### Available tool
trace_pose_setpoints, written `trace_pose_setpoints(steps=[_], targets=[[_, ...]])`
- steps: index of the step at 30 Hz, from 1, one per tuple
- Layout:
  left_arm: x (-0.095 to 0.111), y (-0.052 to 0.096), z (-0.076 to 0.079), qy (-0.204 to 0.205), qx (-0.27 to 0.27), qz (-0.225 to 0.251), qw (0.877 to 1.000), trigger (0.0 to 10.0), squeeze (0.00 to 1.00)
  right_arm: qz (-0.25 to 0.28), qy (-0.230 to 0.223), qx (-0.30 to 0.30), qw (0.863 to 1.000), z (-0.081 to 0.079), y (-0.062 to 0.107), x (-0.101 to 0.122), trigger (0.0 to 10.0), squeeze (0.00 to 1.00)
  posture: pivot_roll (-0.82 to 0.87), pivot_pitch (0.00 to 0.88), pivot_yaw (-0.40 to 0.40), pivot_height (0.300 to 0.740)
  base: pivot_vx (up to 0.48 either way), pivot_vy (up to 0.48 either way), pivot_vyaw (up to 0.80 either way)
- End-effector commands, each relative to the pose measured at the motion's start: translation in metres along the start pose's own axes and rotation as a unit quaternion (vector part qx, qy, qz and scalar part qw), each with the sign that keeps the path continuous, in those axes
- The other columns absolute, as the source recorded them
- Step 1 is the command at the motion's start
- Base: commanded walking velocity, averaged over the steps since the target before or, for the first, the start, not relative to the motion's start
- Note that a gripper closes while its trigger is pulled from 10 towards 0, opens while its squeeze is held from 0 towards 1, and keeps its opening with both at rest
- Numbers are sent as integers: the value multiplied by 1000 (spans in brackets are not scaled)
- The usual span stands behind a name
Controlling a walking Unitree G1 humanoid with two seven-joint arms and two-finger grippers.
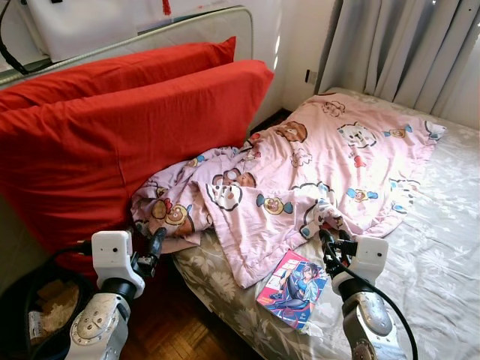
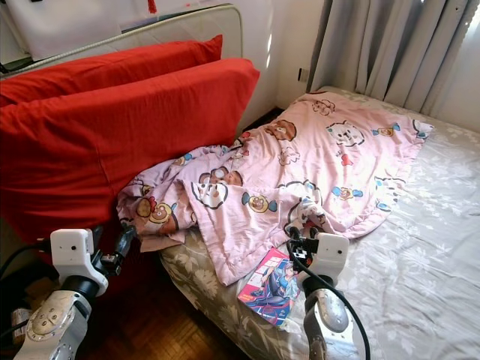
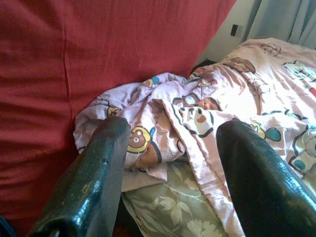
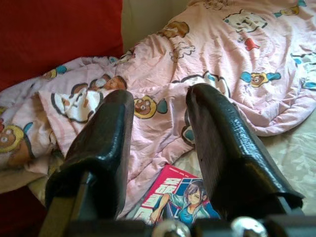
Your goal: Clean up the room
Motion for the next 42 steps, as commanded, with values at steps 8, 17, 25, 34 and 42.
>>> trace_pose_setpoints(steps=[8,17,25,34,42], targets=[[-1,7,0,2,1,-5,1000,10000,0,-3,12,34,999,-15,2,-1,10000,0,84,94,-12,700,0,0,0],[-2,8,1,3,0,-8,1000,10000,0,0,13,38,999,-17,3,0,10000,0,82,92,-11,700,0,0,0],[-3,8,4,5,-3,-8,1000,10000,0,-13,16,36,999,-15,4,-3,10000,0,80,91,-11,680,0,0,0],[-3,9,5,7,-3,-9,1000,10000,0,-3,11,44,999,-17,5,-1,10000,0,79,91,-12,657,0,0,0],[-3,9,5,7,-5,-10,1000,10000,0,-6,10,47,999,-18,5,-2,10000,0,80,89,-9,657,0,0,0]])
Point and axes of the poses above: a point about 5 cm out from each wrist's last joint towards the gripper, its own y axis pointing back from the gripper into the wrist, its own x axis along the axis of the wrist's last joint, z = x × y, the point moved 3 cm from there along -y, pointing out of the wrist towards the gripper, and after that the axes turned 11 degrees about -y, right-handed, at the moved point
